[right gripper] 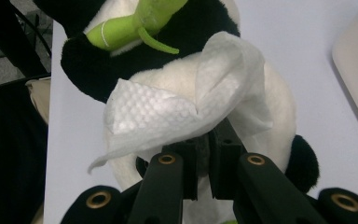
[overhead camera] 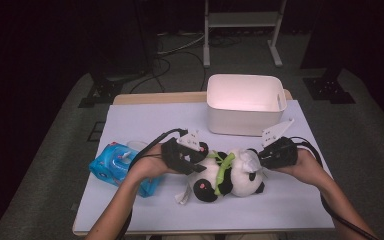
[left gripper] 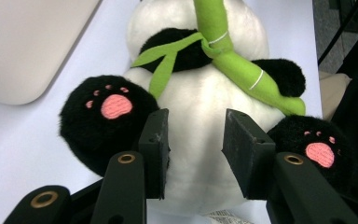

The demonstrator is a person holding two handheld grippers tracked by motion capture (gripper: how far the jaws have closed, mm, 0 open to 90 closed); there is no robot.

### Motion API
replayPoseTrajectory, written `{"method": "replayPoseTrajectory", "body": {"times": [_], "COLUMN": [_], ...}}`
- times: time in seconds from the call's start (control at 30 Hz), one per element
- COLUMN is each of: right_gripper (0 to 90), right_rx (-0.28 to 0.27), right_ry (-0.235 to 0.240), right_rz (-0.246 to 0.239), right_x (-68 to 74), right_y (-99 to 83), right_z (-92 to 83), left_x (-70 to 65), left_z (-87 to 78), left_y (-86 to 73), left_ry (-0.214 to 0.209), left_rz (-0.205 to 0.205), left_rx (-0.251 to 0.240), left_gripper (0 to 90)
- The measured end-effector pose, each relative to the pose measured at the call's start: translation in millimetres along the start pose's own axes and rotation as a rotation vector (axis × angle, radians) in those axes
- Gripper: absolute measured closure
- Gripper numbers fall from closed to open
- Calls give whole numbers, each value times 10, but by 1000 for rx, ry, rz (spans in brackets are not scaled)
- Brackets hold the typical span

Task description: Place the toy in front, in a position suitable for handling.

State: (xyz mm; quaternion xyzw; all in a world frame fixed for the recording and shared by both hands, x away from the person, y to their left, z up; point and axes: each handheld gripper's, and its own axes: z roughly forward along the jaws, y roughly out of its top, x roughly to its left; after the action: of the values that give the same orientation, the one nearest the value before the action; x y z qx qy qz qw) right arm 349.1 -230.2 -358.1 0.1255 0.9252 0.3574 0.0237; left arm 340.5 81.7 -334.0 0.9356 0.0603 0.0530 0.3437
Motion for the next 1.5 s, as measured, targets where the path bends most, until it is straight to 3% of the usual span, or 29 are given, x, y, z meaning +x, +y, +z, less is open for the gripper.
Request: {"method": "replayPoseTrajectory", "body": {"times": [0.17,0.33,0.63,0.73,0.8,1.0,1.27,1.5], "right_gripper": [834,834,834,834,834,834,833,834], "right_rx": [-6,-1,-9,-14,-13,-16,-18,-17], "right_ry": [7,3,8,14,19,19,16,-3], "right_rz": [3,1,3,0,-3,-9,-19,-32], "right_x": [12,41,70,77,90,134,187,231], "right_y": [-24,-27,-55,-71,-78,-93,-122,-132], "right_z": [12,18,15,12,8,4,-15,-50], "left_x": [11,27,69,82,93,97,93,68], "left_z": [-85,-162,-212,-238,-249,-192,-11,63], "left_y": [-44,-74,-115,-141,-157,-158,-108,-67], "left_ry": [-8,20,24,17,26,33,25,20], "left_rz": [-23,-32,-42,-57,-53,-57,-61,-39], "left_rx": [-50,-50,-55,-76,-63,-37,-37,-35], "left_gripper": [588,575,556,549,548,525,467,526]}}
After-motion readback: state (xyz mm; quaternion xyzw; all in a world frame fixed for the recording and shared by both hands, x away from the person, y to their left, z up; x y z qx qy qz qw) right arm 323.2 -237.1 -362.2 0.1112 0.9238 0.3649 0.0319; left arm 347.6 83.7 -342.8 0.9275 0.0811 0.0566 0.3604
